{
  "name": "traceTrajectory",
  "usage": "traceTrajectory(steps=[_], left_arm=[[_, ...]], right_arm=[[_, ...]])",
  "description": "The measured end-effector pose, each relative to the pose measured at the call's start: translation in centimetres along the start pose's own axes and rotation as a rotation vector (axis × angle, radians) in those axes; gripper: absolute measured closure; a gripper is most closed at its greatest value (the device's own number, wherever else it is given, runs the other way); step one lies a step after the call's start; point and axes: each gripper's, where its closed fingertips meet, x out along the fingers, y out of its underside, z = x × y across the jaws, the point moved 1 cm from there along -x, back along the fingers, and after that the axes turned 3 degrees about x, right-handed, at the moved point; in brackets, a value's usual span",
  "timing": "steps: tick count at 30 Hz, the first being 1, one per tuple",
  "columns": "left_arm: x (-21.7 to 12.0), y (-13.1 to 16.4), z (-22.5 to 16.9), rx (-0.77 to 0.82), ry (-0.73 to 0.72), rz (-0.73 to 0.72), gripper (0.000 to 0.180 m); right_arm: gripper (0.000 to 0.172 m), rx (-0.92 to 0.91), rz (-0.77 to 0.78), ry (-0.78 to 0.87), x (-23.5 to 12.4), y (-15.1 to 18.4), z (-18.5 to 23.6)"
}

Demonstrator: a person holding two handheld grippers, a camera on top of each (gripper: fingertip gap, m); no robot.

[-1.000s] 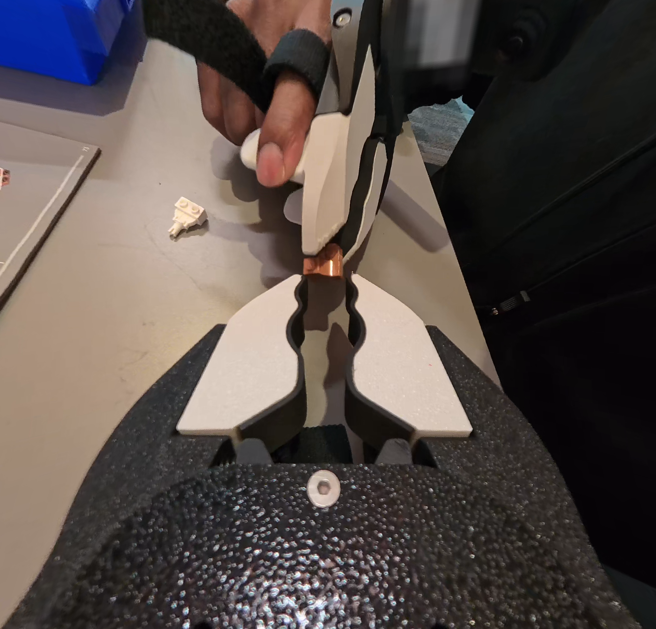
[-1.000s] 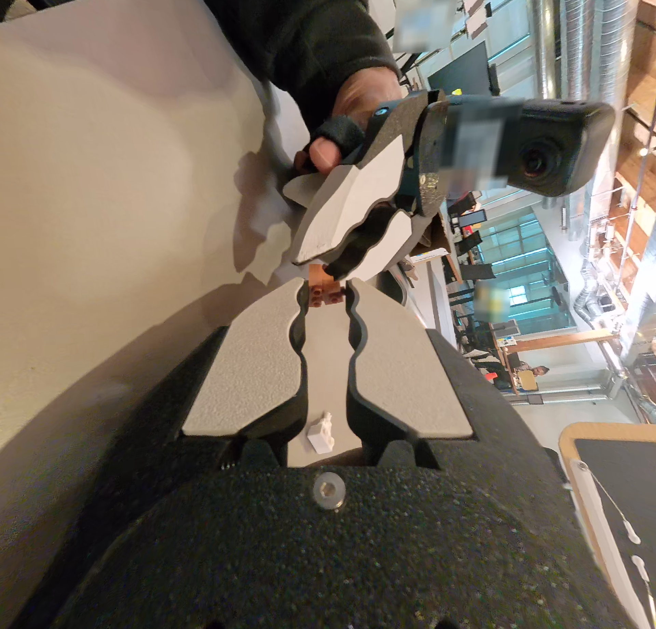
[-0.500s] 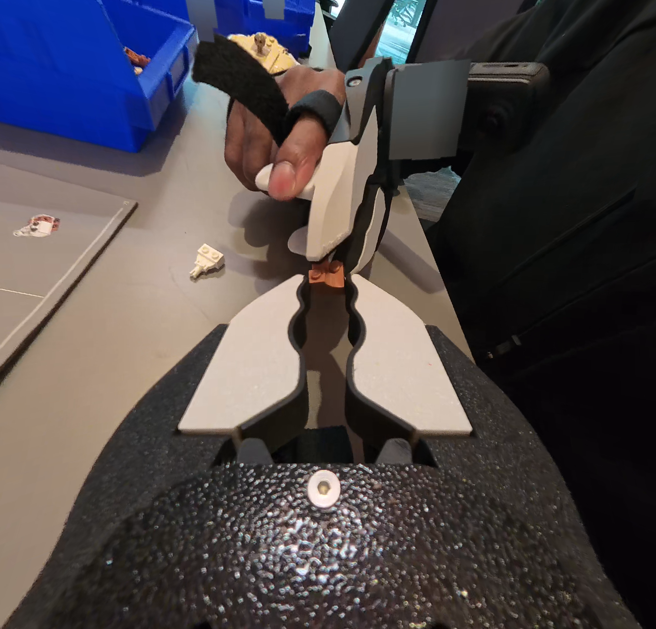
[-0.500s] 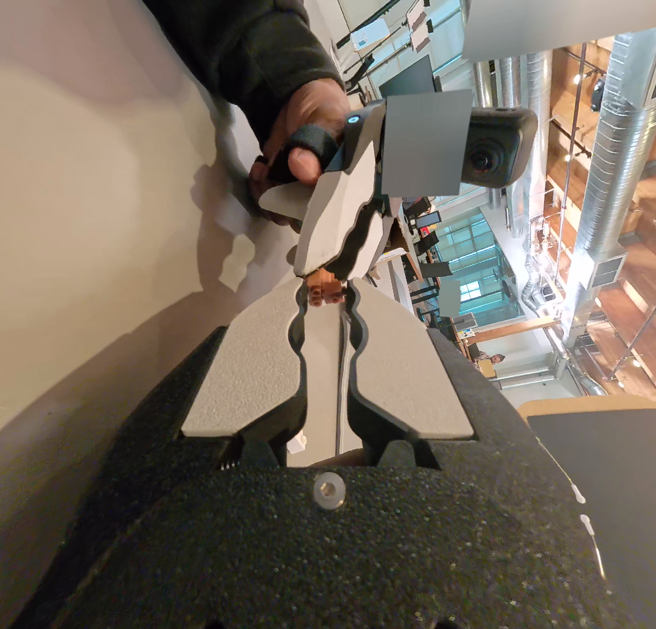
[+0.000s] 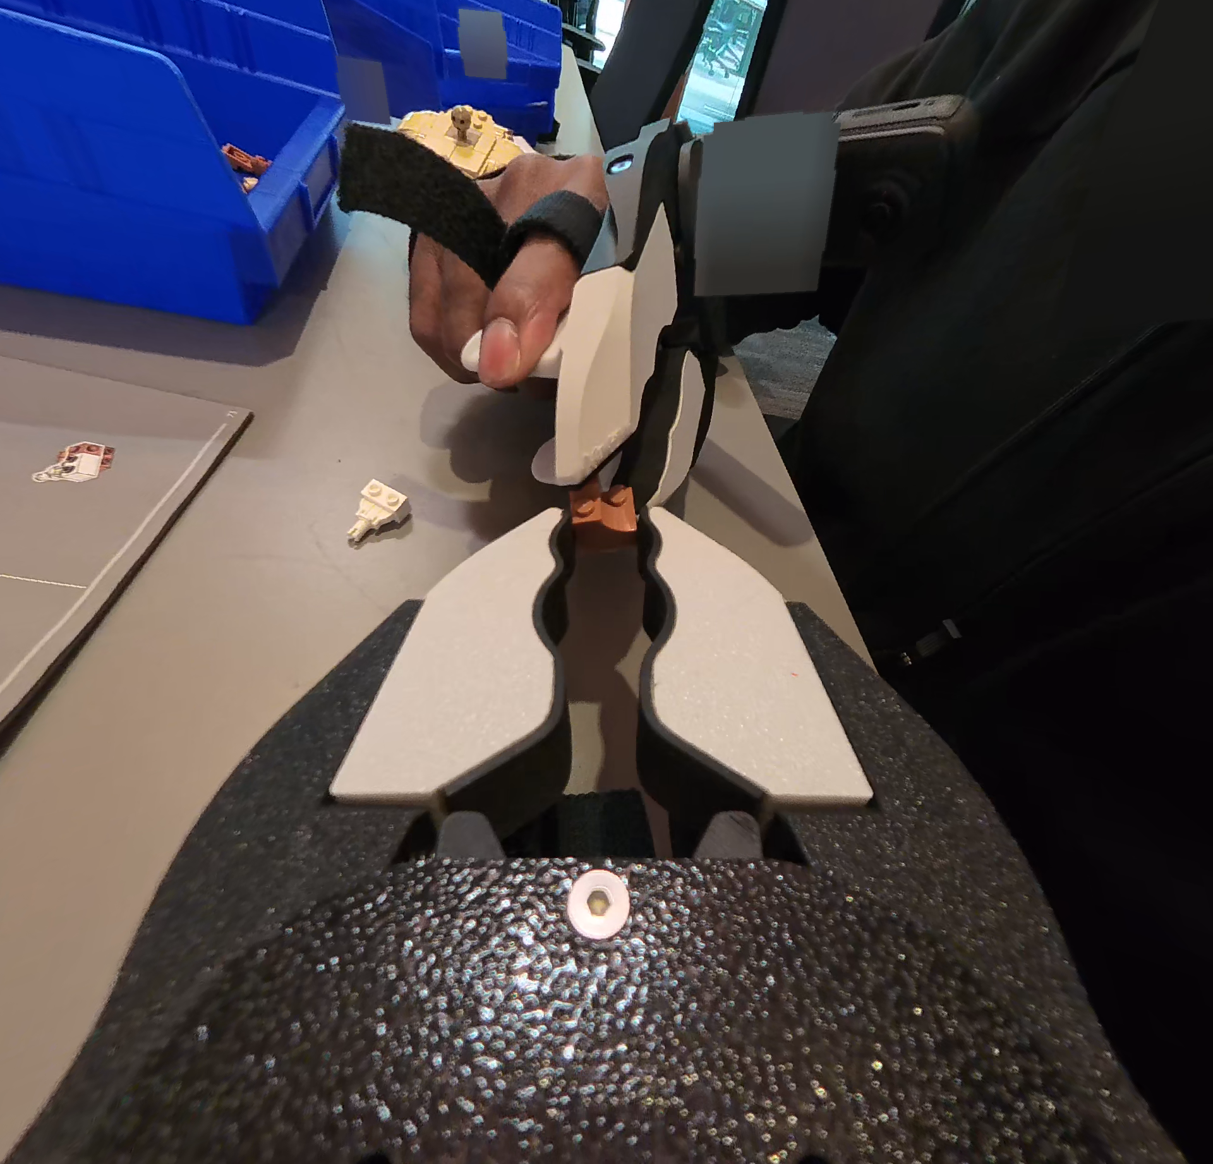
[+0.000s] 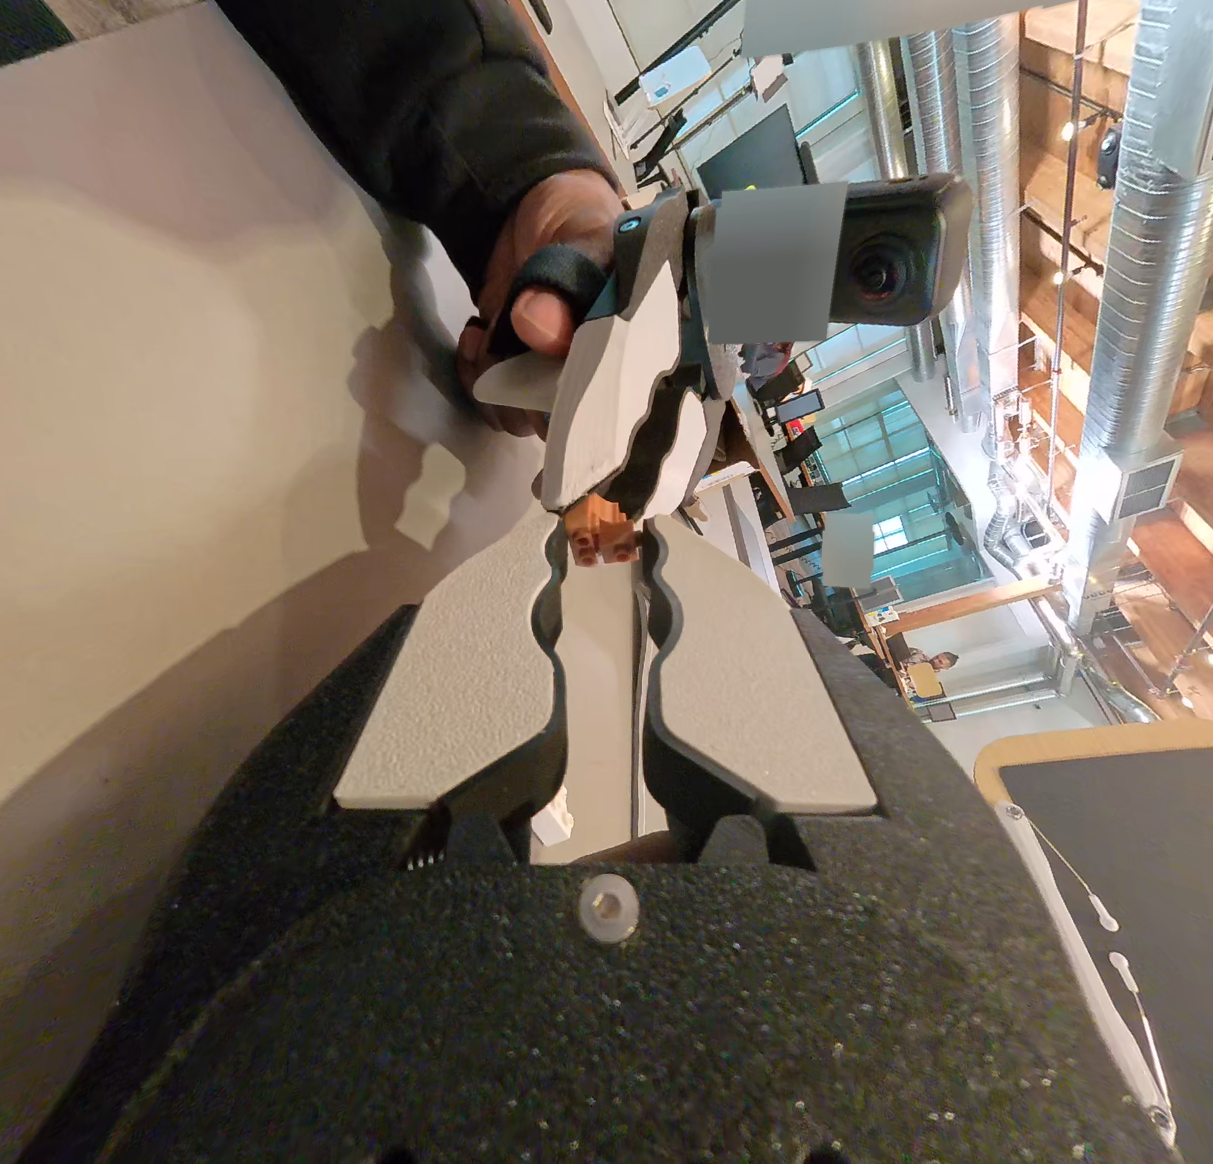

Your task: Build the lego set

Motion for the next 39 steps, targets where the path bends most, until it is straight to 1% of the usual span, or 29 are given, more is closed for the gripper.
traceTrajectory(steps=[15,22,30,33,39], left_arm=[[0.01,-0.27,-0.69,0.050,0.028,-0.015,0.162],[-0.09,-0.52,-0.59,0.060,0.017,-0.033,0.163],[-0.08,-0.75,-0.48,0.070,0.003,-0.045,0.163],[-0.05,-0.78,-0.35,0.058,-0.004,-0.045,0.162],[-0.01,-0.85,-0.48,0.055,0.000,-0.045,0.162]], right_arm=[[0.152,0.017,0.021,-0.035,-0.11,-0.69,0.06],[0.150,-0.005,-0.007,0.015,-0.01,-0.66,-0.17],[0.150,-0.010,0.002,0.033,-0.04,-0.50,-0.35],[0.152,-0.038,0.013,0.049,-0.12,-0.52,-0.55],[0.153,-0.088,0.018,0.065,-0.21,-0.76,-0.56]])
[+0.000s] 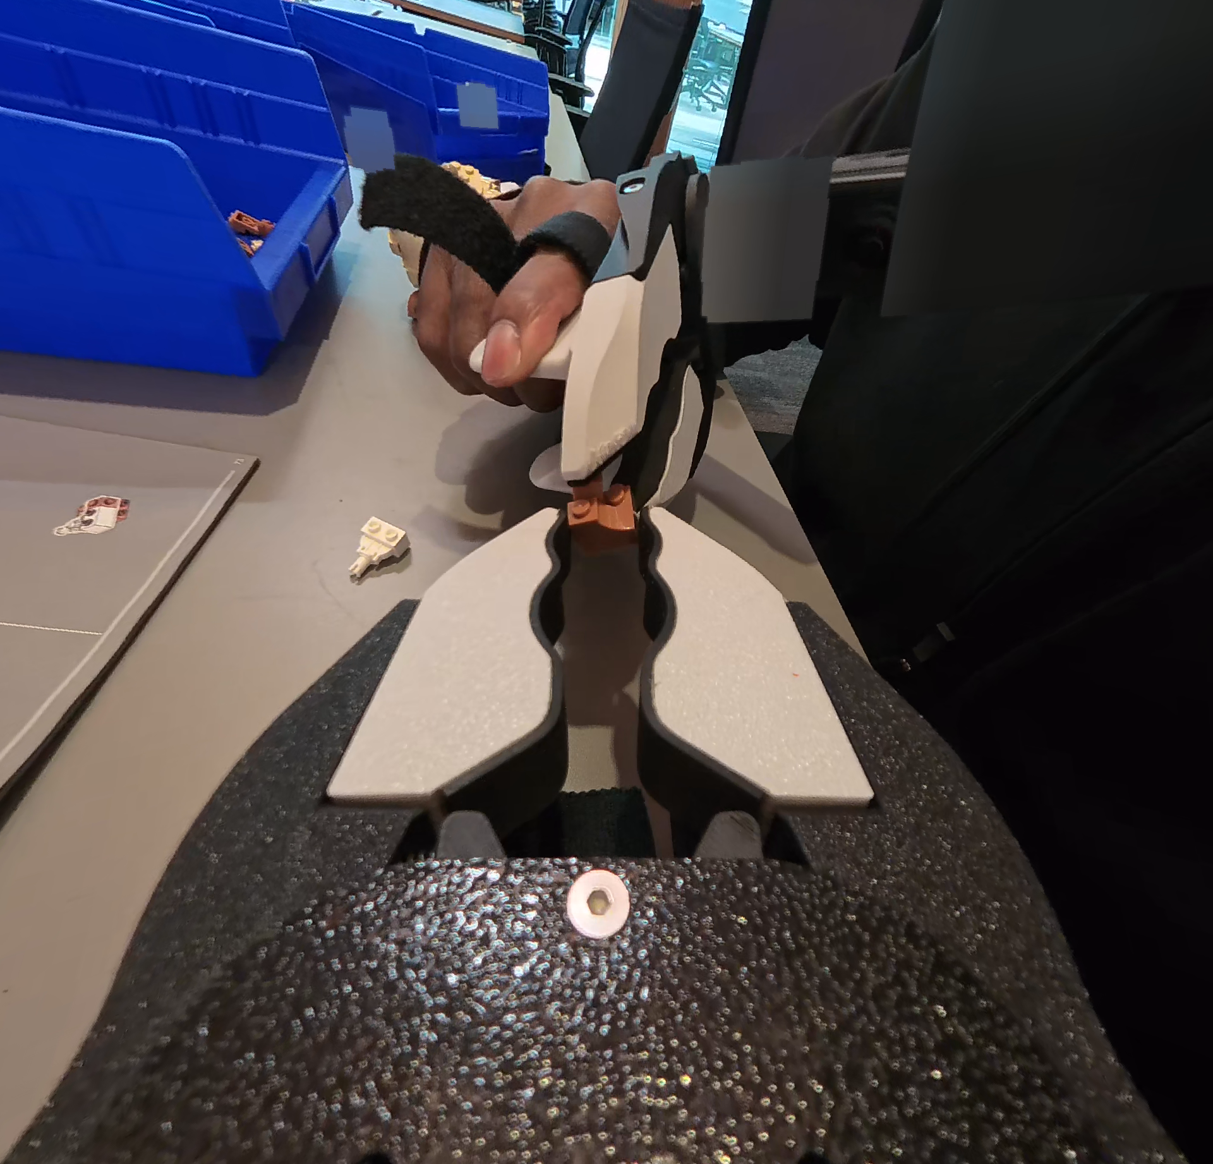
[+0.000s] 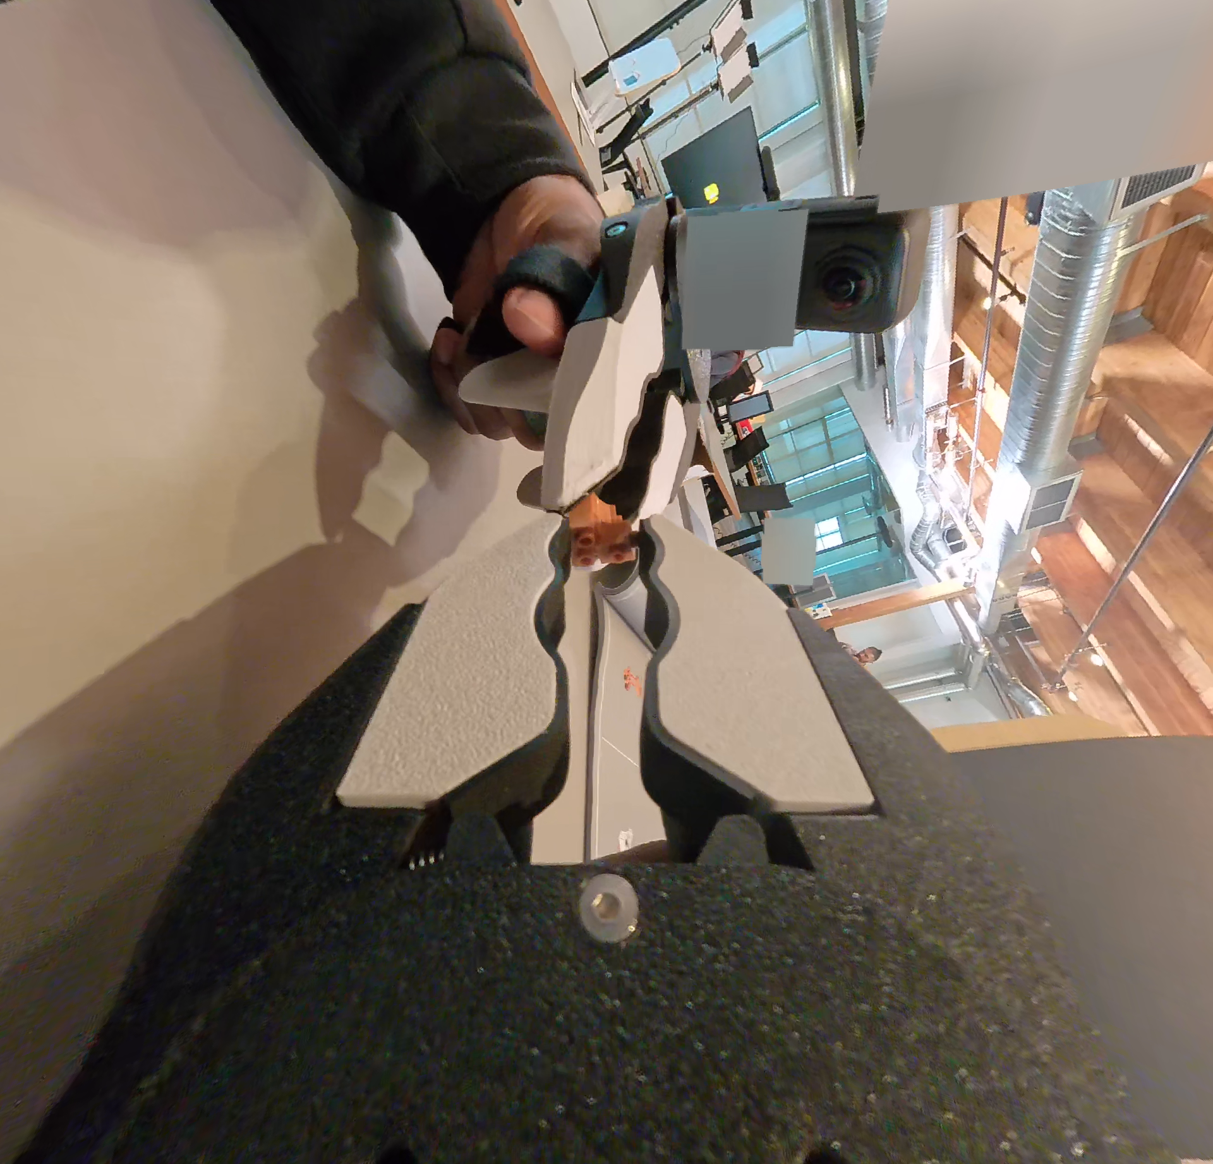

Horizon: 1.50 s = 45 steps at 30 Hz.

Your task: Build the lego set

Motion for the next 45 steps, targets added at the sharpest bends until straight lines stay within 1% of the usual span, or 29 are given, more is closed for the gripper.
traceTrajectory(steps=[10,16,27,38,45], left_arm=[[-0.3,0.1,0.4,-0.062,-0.023,0.021,0.163],[-0.2,0.2,0.5,-0.078,-0.019,0.019,0.163],[-0.3,-0.3,0.4,-0.019,-0.026,-0.017,0.164],[-0.3,-0.7,0.1,-0.023,0.005,-0.056,0.164],[-0.2,-1.0,-0.5,0.015,0.021,-0.080,0.164]], right_arm=[[0.153,-0.074,0.020,0.045,0.0,0.2,-0.3],[0.153,-0.072,0.015,0.045,0.0,0.2,-0.2],[0.150,0.008,-0.008,0.049,0.0,0.1,-0.6],[0.152,0.025,-0.026,0.056,-0.2,-0.4,-0.9],[0.152,0.031,-0.047,0.043,-0.4,-0.9,-1.1]])
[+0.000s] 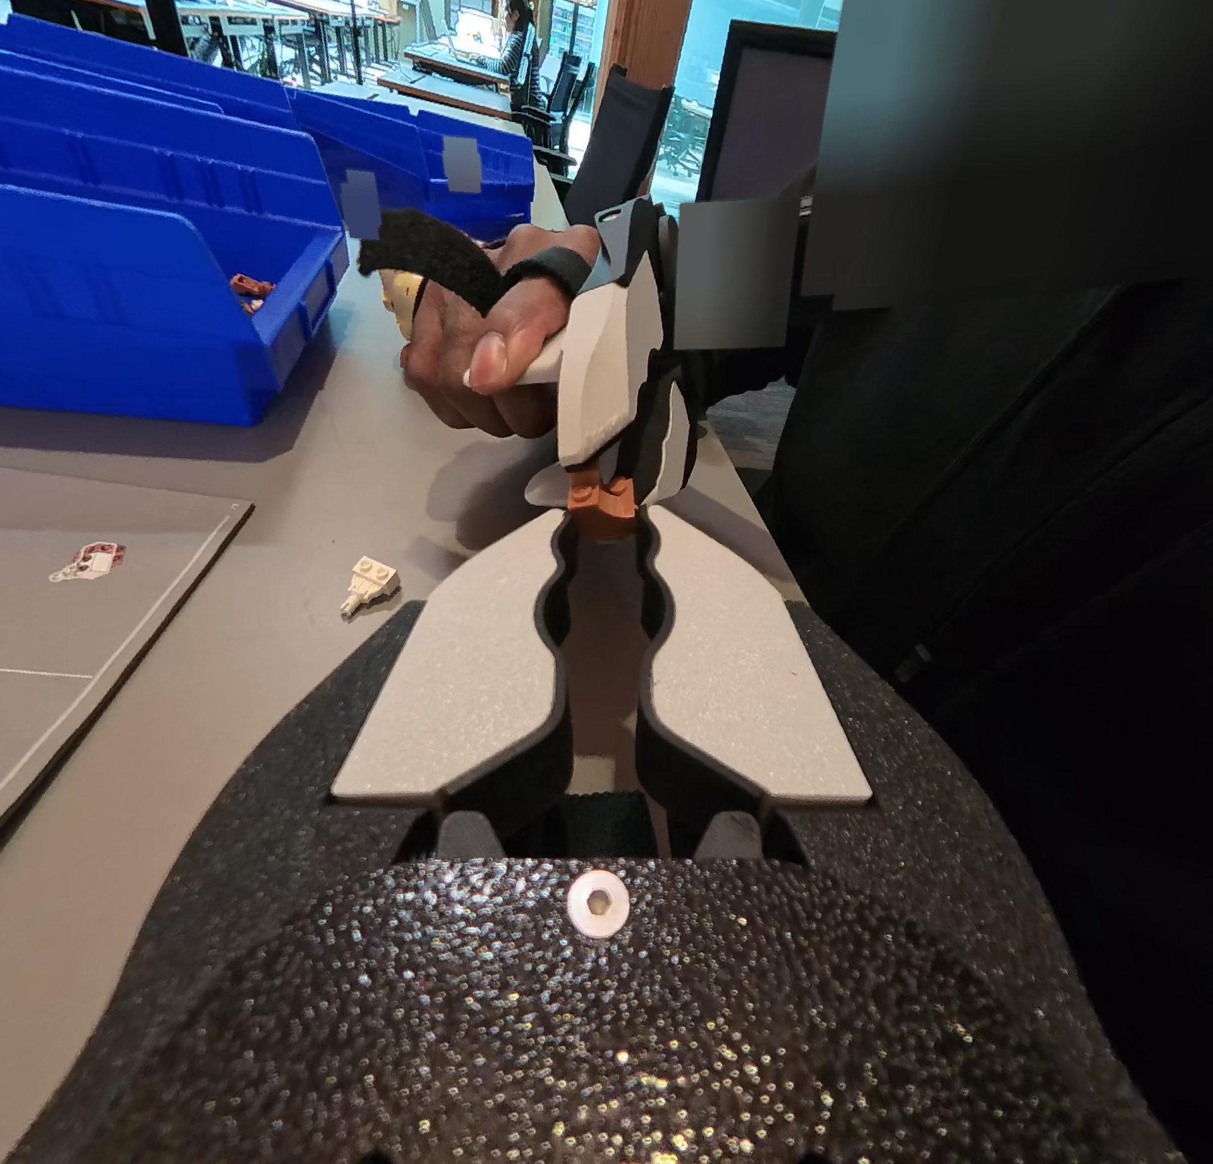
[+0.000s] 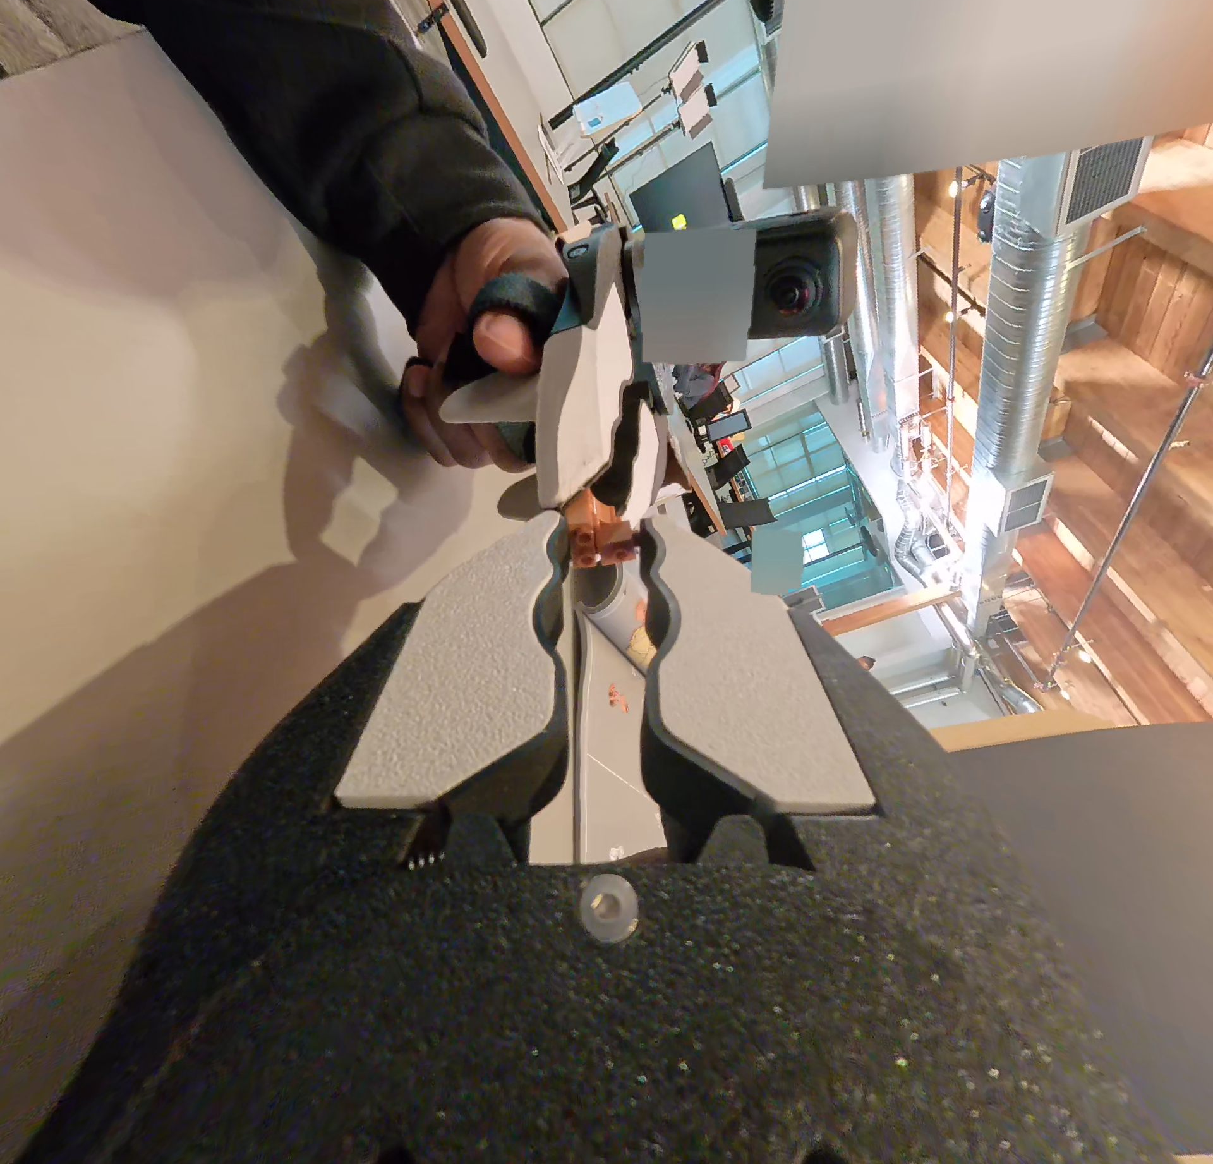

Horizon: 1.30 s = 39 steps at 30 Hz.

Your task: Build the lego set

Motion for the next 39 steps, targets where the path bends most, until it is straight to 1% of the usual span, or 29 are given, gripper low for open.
traceTrajectory(steps=[16,23,24,27,30,33,35,37,39], left_arm=[[0.1,0.1,-0.3,0.030,0.007,0.006,0.163],[0.0,0.0,0.4,0.016,-0.023,-0.004,0.164],[-0.1,0.0,0.5,0.023,-0.033,-0.003,0.164],[-0.3,-0.2,0.6,0.039,-0.046,-0.017,0.164],[-0.5,-0.3,0.8,0.037,-0.052,-0.028,0.164],[-0.4,-0.1,0.7,0.020,-0.040,-0.018,0.164],[-0.1,0.1,0.6,0.015,-0.032,-0.006,0.164],[0.1,0.2,0.5,0.017,-0.024,0.003,0.164],[0.2,0.2,0.4,0.021,-0.024,0.006,0.164]], right_arm=[[0.154,0.026,0.012,-0.054,0.0,0.0,0.2],[0.152,-0.002,0.011,0.004,0.2,0.4,-0.1],[0.151,0.001,0.018,0.012,0.3,0.5,-0.2],[0.135,0.018,0.032,0.038,0.3,0.8,-0.7],[0.132,0.020,0.033,0.033,0.1,1.0,-0.8],[0.134,-0.017,0.035,0.033,0.2,1.0,-0.5],[0.141,-0.040,0.040,0.026,0.3,1.1,-0.2],[0.153,-0.051,0.034,0.039,0.3,1.0,-0.2],[0.154,-0.047,0.029,0.020,0.1,1.0,-0.1]])
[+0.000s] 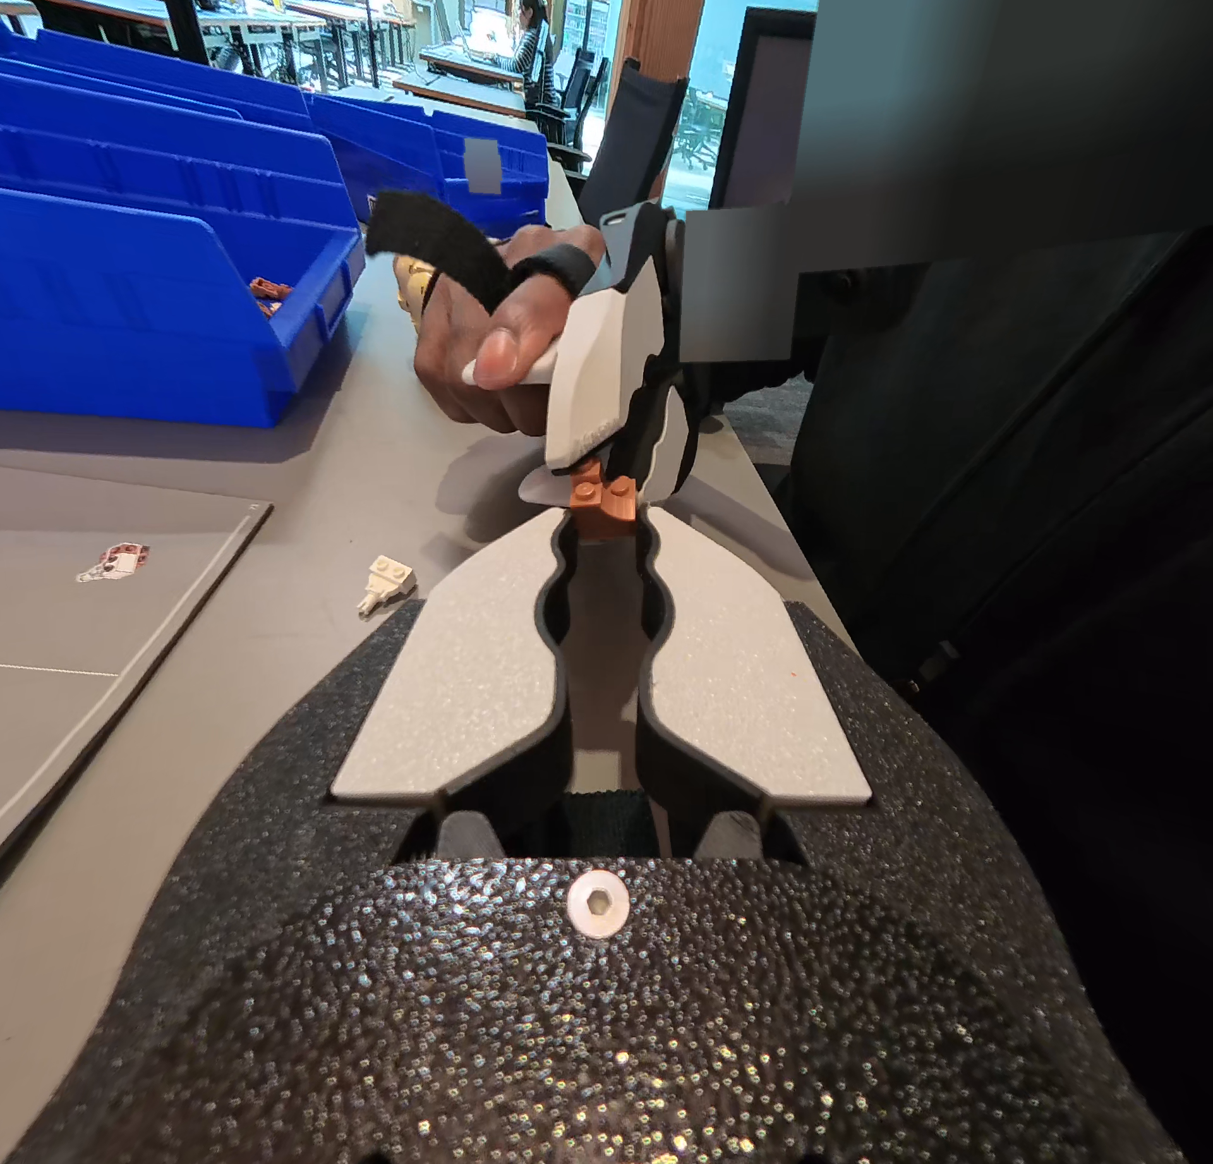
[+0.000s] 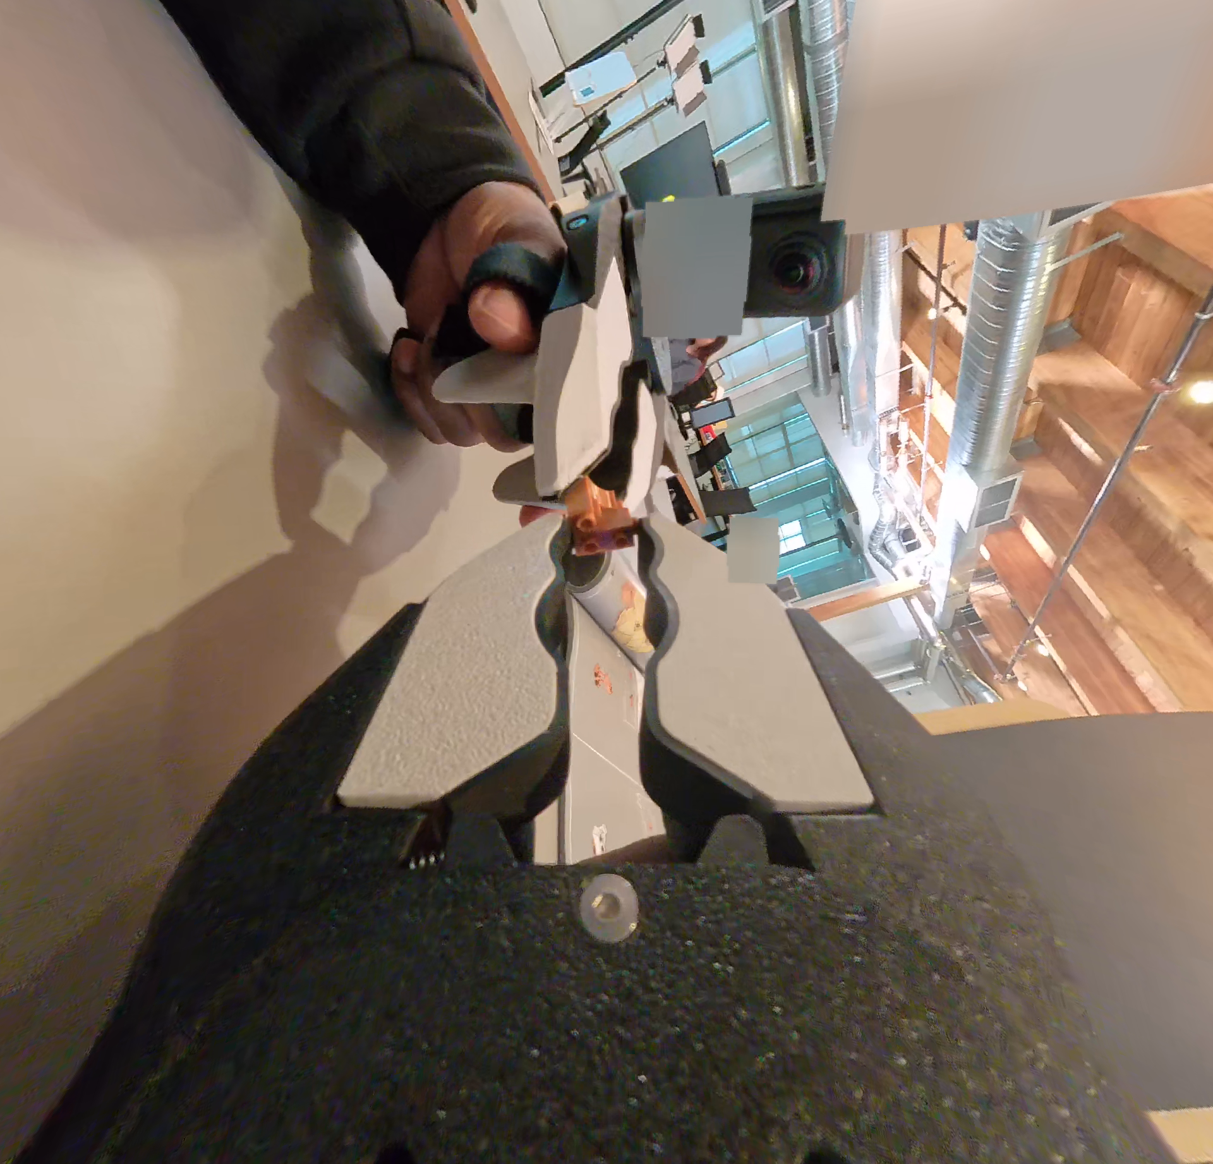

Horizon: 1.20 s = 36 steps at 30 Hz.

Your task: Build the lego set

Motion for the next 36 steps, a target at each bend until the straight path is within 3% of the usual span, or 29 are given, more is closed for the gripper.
traceTrajectory(steps=[15,21,25,32,36], left_arm=[[0.1,0.5,-0.1,-0.014,0.001,0.039,0.164],[0.0,0.4,0.7,-0.042,-0.034,0.025,0.164],[-0.6,0.5,1.4,-0.016,-0.085,0.038,0.164],[-1.7,1.4,3.6,0.005,-0.229,0.104,0.164],[-1.8,2.0,4.0,0.014,-0.262,0.144,0.164]], right_arm=[[0.154,0.024,0.021,-0.057,-0.1,0.3,0.5],[0.153,0.037,0.033,-0.009,0.1,0.9,0.2],[0.130,0.115,0.116,-0.061,-0.1,2.5,0.0],[0.136,0.463,0.493,-0.208,-1.1,8.9,1.2],[0.140,0.550,0.621,-0.293,-1.9,10.4,2.9]])
